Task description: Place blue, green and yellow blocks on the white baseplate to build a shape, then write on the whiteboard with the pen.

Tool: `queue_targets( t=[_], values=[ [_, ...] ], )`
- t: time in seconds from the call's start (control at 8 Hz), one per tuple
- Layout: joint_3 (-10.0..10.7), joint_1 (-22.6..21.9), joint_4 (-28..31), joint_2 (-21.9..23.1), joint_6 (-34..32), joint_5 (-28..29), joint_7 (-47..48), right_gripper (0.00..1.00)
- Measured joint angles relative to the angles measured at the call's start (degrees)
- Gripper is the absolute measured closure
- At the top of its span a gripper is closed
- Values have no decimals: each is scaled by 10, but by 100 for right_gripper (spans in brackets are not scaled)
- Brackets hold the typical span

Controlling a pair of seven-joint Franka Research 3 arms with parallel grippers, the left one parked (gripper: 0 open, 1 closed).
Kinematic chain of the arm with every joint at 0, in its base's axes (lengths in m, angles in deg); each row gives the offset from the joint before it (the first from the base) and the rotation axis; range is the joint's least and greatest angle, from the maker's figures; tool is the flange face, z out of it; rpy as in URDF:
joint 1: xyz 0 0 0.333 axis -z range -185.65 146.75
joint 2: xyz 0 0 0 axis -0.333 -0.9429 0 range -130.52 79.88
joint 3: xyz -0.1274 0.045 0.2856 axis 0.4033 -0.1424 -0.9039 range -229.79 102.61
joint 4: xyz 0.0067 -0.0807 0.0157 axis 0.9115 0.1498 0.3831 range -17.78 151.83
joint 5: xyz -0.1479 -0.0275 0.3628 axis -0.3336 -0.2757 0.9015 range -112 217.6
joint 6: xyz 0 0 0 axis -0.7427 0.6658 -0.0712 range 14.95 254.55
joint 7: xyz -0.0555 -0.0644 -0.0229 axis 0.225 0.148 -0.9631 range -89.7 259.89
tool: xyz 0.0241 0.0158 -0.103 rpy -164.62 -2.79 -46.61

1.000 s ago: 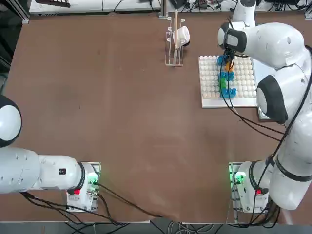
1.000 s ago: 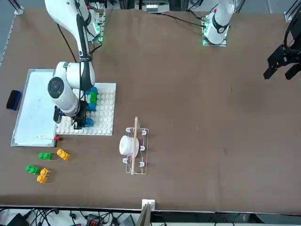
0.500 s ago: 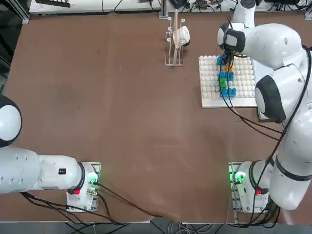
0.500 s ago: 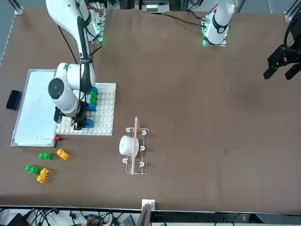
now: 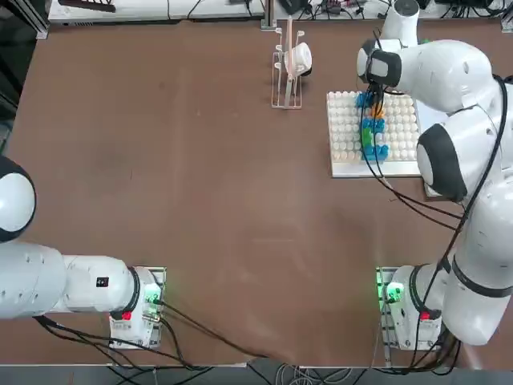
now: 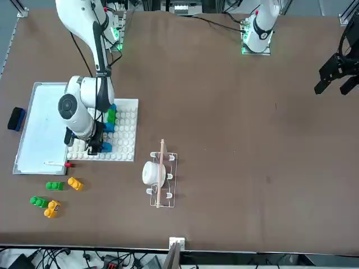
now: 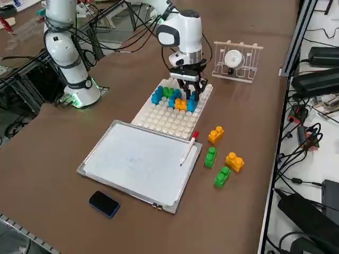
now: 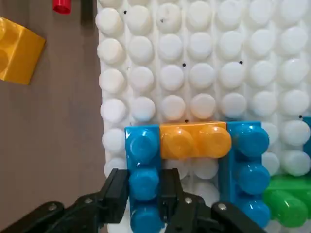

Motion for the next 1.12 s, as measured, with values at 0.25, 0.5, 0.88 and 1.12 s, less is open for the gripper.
queue_targets(
  t=[0.25,0.5,0.88,1.12],
  values=[
    [0,0,-1,-3,1,1,0,64],
    [0,0,-1,-4,3,2,0,64],
    [-2,-1,-1,-12,9,10,-1,64],
    [-2,-1,-1,-12,9,10,-1,64]
  ],
)
